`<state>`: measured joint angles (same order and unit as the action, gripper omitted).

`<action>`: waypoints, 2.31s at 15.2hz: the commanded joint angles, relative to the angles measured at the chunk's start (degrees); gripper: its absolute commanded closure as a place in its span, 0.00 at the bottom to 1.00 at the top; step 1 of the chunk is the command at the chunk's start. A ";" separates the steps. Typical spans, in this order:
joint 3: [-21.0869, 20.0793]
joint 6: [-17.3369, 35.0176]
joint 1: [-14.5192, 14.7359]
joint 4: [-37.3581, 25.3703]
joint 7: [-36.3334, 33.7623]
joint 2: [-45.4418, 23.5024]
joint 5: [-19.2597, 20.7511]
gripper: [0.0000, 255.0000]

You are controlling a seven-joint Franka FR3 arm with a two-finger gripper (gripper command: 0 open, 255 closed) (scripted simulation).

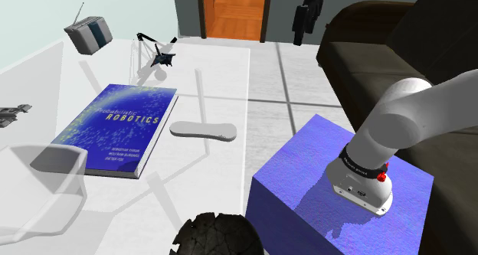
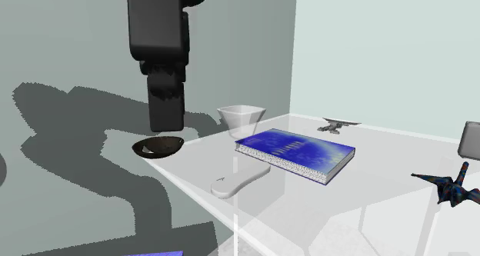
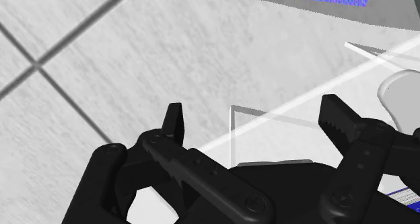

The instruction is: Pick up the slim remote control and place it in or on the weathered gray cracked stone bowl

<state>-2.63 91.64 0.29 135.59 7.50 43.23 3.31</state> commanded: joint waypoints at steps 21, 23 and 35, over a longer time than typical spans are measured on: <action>-13.91 25.86 10.22 -1.09 -4.24 -26.62 -5.83 0.00; -15.34 27.99 10.99 -2.32 -4.88 -29.95 -5.49 0.00; -20.49 37.49 14.60 -8.47 -9.23 -46.11 -0.40 0.00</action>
<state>-23.01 128.30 14.75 126.76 -1.37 -2.40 2.65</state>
